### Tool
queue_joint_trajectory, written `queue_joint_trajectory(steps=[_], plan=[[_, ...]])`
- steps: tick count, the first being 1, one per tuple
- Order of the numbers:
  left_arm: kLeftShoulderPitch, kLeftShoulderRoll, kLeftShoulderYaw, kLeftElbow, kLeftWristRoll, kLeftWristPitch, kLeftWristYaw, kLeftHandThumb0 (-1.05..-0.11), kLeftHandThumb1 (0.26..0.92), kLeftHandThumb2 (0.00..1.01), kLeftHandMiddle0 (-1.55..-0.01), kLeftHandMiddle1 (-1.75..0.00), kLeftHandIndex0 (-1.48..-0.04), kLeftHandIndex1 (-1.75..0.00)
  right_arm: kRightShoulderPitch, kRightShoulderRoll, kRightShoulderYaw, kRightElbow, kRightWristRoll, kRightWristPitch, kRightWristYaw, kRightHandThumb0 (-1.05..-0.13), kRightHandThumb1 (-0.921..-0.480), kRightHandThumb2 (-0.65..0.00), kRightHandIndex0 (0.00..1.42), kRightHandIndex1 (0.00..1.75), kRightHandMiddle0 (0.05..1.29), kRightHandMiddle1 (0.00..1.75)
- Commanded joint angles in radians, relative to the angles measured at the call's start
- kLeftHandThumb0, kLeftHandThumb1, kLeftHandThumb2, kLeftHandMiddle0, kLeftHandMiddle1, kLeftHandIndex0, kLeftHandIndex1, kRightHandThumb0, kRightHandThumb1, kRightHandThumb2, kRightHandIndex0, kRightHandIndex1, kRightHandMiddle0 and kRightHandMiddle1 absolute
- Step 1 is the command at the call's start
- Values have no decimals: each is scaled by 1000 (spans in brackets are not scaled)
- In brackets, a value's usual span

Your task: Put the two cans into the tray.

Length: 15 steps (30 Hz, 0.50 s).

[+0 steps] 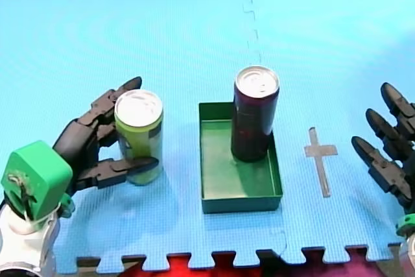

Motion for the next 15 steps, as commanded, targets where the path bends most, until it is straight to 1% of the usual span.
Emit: queue_joint_trajectory(steps=[1, 3, 5, 7, 11, 15], plan=[[-3, 0, -2, 10, 3, -8, 2, -1048, 758, 17, -268, -1, -329, -12, 3, -2, -4, -7, 8, -2, 4, -1001, -867, 0, 605, 1, 520, 1], [-4, -2, -1, 14, 3, -12, 10, -1048, 760, 17, -271, -2, -332, -12, 4, -1, -5, -9, 13, -2, 7, -1001, -865, 0, 605, 1, 521, 1], [-7, -10, 3, 19, 4, -15, 33, -1048, 763, 16, -320, -27, -354, -21, 4, 0, -6, -10, 18, -2, 11, -1001, -864, 0, 605, 1, 520, 1], [-10, -17, 5, 22, 4, -13, 54, -1048, 764, 13, -367, -47, -414, -47, 5, 2, -7, -12, 21, -2, 13, -1000, -861, 0, 605, 0, 520, 0], [-11, -31, 13, 16, -10, 11, 68, -1048, 762, 8, -394, -53, -448, -50, 8, 4, -8, -18, 24, -3, 14, -996, -856, 0, 604, 0, 519, 0], [-8, -34, 14, 10, -7, 15, 80, -1048, 759, 5, -404, -52, -458, -45, 11, 3, -9, -21, 23, -4, 15, -994, -853, 0, 602, 0, 517, 0]])
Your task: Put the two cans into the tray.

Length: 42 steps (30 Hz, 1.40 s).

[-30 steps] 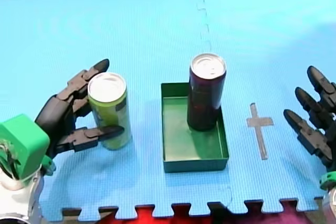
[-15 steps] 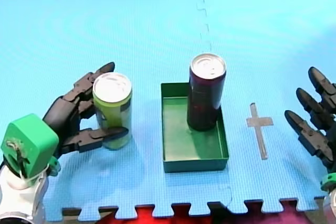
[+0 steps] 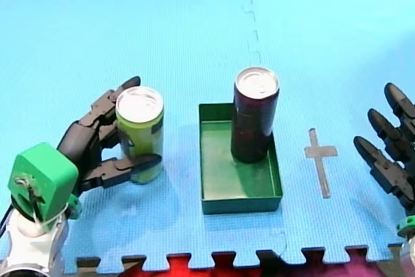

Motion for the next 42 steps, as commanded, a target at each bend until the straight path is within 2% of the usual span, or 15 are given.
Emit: queue_joint_trajectory(steps=[1, 3, 5, 6, 7, 8, 9, 10, 12, 16, 21, 28, 42], plan=[[-1, 0, 1, -2, 1, 3, 11, -1048, 757, 3, -409, -52, -461, -44, 2, -4, -3, -4, 3, -4, 0, -993, -852, 0, 601, 0, 517, 0], [-3, -6, 4, -1, 0, 4, 21, -1048, 755, 2, -415, -52, -467, -42, 2, -4, -3, -4, 4, -4, 2, -993, -852, 0, 600, 0, 516, 0], [-7, -25, 20, 2, -19, 16, 38, -1041, 707, 2, -495, -69, -554, -56, 1, -5, -4, -2, 5, -5, 3, -992, -851, 0, 600, 0, 516, 0], [-11, -40, 36, 5, -38, 24, 53, -991, 664, 1, -584, -76, -659, -65, 1, -5, -5, -2, 6, -5, 4, -992, -850, 0, 599, 0, 515, 0], [-17, -58, 56, 10, -61, 31, 73, -789, 628, 3, -774, -86, -827, -61, 0, -4, -5, -1, 7, -6, 4, -991, -849, 0, 599, 0, 515, 0], [-22, -69, 70, 14, -74, 31, 91, -682, 625, 6, -874, -81, -910, -53, 0, -4, -6, 0, 8, -7, 5, -991, -848, 0, 599, 0, 515, 0], [-26, -77, 82, 20, -83, 23, 108, -620, 635, 10, -952, -85, -967, -51, 0, -4, -7, 0, 8, -8, 5, -991, -847, 0, 598, 0, 515, 0], [-29, -81, 90, 25, -88, 16, 119, -560, 673, 16, -1061, -87, -1048, -49, -1, -4, -7, 1, 8, -9, 4, -990, -846, 0, 598, 0, 515, 0], [-30, -92, 105, 31, -96, -10, 138, -517, 714, 16, -1166, -80, -1142, -49, 0, -3, -8, 1, 9, -10, 4, -989, -844, 0, 598, 0, 515, 0], [-27, -115, 133, 48, -113, -67, 155, -486, 739, 11, -1246, -72, -1202, -38, 1, -3, -10, 0, 8, -12, 4, -988, -841, 0, 598, 0, 516, 0], [-27, -100, 125, 78, -74, -100, 182, -460, 747, 7, -1272, -55, -1216, -24, 3, -4, -11, -2, 8, -14, 4, -987, -837, 0, 599, 1, 517, 1], [-32, -96, 135, 106, -72, -128, 173, -436, 752, 4, -1293, -39, -1227, -14, 3, -4, -15, 4, 14, -21, 13, -980, -830, 0, 599, 0, 519, 1], [-39, -93, 147, 119, -71, -140, 157, -412, 751, 0, -1313, -19, -1241, -6, 0, -5, -17, 15, 11, -33, 17, -971, -826, 0, 601, 1, 522, 1]])
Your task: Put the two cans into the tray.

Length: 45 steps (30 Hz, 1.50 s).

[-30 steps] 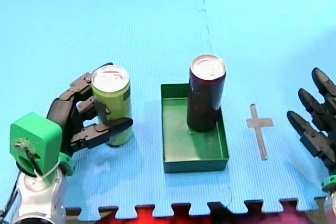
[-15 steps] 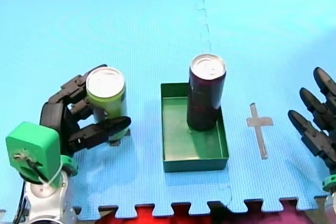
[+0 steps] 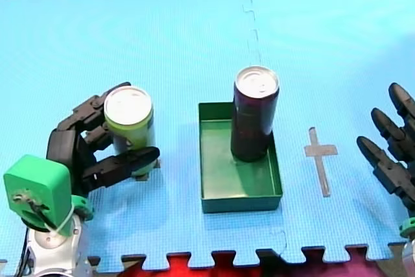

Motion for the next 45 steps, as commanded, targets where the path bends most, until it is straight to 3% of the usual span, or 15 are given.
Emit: queue_joint_trajectory(steps=[1, 4, 8, 11, 14, 21, 31, 41, 45], plan=[[-11, 9, -1, -11, 3, -18, 4, -412, 750, 0, -1314, -17, -1242, -5, -1, -4, -1, 3, 1, -9, -2, -970, -826, 0, 601, 1, 522, 1], [-2, 8, -20, -77, 25, -53, 16, -411, 749, 0, -1317, -15, -1244, -5, 2, -2, 0, 1, -4, -12, -6, -970, -827, -1, 602, 1, 522, 0], [52, 6, -60, -270, 89, -58, 72, -411, 748, 0, -1322, -13, -1247, -4, 6, 2, 3, -7, -11, -9, -14, -968, -827, 0, 604, 1, 524, 1], [79, 2, -74, -347, 111, -15, 91, -408, 748, 0, -1325, -11, -1249, -4, 12, 5, 5, -19, -13, -4, -15, -967, -827, 0, 604, 1, 524, 1], [84, -3, -77, -365, 99, 15, 79, -403, 747, 0, -1327, -10, -1251, -4, 18, 8, 7, -29, -11, 0, -12, -965, -827, 0, 602, 0, 523, 0], [129, -35, -92, -489, 71, 107, 78, -396, 743, 0, -1333, -8, -1255, -3, 33, 12, 13, -51, -10, 12, -10, -958, -826, 0, 599, 0, 523, 0], [200, -64, -135, -702, 152, 268, 163, -389, 741, 0, -1346, -8, -1264, -4, 25, 11, 15, -43, -14, 25, -15, -953, -827, 0, 597, 0, 523, 0], [248, -80, -173, -811, 124, 349, 135, -386, 734, 0, -1358, -8, -1273, -4, 24, 11, 20, -40, -26, 24, -26, -958, -833, -2, 596, 0, 522, 0], [262, -84, -191, -900, 82, 459, 109, -385, 730, 0, -1364, -8, -1277, -4, 28, 11, 24, -44, -33, 22, -33, -962, -836, -2, 597, 0, 523, 1]])
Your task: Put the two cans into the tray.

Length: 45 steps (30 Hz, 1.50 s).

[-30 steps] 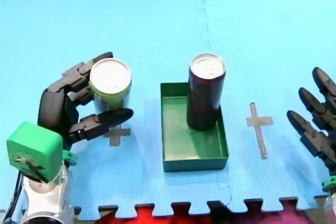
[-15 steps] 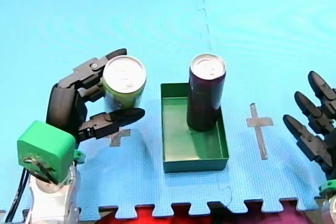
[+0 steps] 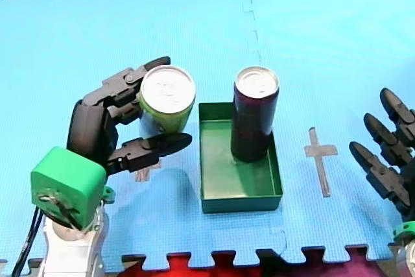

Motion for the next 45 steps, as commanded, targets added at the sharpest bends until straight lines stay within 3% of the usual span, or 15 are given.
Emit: queue_joint_trajectory(steps=[1, 6, 12, 18, 30, 38, 45], plan=[[4, 2, -10, -70, -37, 71, -14, -385, 730, 0, -1366, -8, -1277, -4, 2, -5, 2, -5, -4, 0, -7, -962, -837, -2, 597, 0, 523, 0], [18, 1, -20, -166, -85, 220, -38, -381, 729, 0, -1374, -9, -1280, -3, 2, -6, 5, -5, -11, 0, -16, -964, -839, -2, 598, 1, 524, 0], [15, 4, -24, -224, -134, 319, -66, -378, 728, 0, -1383, -9, -1283, -3, 2, -5, 8, 0, -19, -2, -24, -964, -840, -1, 599, 1, 525, 0], [32, -19, -49, -309, -169, 423, -64, -372, 728, 0, -1387, -7, -1281, -1, 7, -2, 16, -5, -32, -2, -40, -965, -841, -1, 601, 1, 524, 0], [28, -48, -91, -316, -158, 468, -51, -365, 733, 1, -1392, -4, -1271, 0, 14, 7, 26, -22, -33, 16, -51, -956, -843, 0, 598, 0, 523, 0], [8, -67, -111, -281, -133, 454, -40, -364, 735, 1, -1390, -1, -1266, 0, 8, 7, 23, -16, -26, 24, -50, -948, -841, 0, 598, 0, 527, 1], [14, -81, -139, -294, -128, 487, -40, -367, 735, 0, -1395, -2, -1267, 0, 6, 12, 17, -22, -10, 23, -45, -935, -834, 0, 600, 1, 531, 2]])
